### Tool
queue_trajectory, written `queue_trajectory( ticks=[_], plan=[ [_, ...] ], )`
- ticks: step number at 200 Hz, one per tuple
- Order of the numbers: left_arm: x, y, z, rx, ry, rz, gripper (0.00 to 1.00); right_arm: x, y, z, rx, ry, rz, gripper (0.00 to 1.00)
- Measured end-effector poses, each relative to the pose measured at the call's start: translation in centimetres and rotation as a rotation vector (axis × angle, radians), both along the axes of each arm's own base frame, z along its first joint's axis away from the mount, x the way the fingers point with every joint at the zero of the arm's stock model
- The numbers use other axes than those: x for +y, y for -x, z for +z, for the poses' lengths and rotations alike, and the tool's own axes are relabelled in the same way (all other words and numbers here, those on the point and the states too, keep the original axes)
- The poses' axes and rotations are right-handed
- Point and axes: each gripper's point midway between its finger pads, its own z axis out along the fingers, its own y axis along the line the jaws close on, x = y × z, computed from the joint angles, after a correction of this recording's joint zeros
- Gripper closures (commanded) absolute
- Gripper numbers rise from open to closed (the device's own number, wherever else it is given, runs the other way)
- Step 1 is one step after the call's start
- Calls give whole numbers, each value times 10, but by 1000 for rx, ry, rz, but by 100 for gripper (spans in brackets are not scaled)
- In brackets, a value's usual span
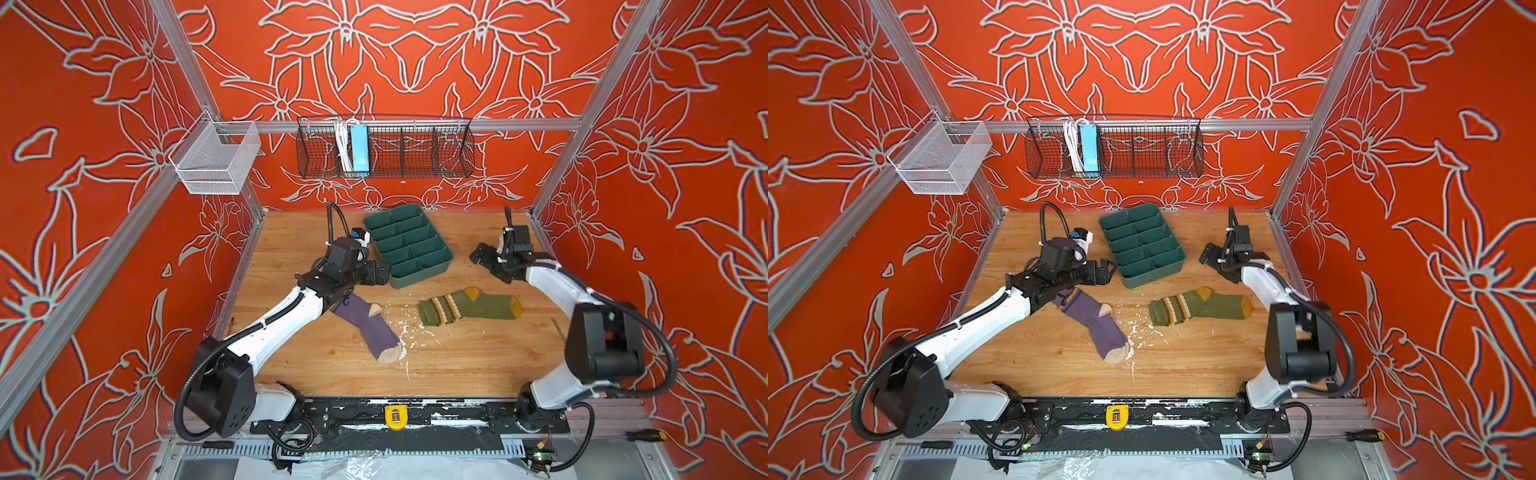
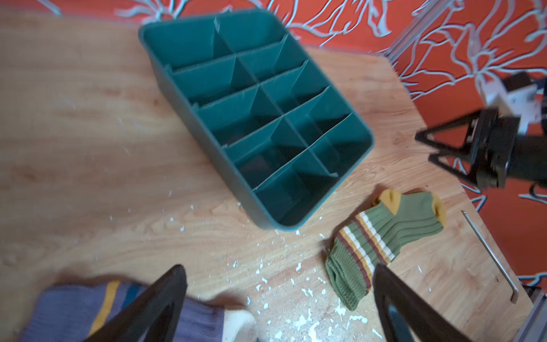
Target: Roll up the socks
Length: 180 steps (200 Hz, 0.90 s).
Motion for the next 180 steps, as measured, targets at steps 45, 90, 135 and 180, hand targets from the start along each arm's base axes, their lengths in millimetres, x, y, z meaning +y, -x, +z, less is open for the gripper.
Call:
queue_trajectory(
  ticks=[45,90,135,180],
  plan=[
    [5,-5,11,2,5,51,3,53,-57,-6,22,20,203,12],
    [14,-7,10,20,22,87,3,84,-92,-11,24,84,334,35],
    [18,-9,10,24,24,100,3,96,-98,-16,48,164,387,58],
    [21,-10,9,23,18,104,3,102,-93,-26,71,249,422,81]
  ],
)
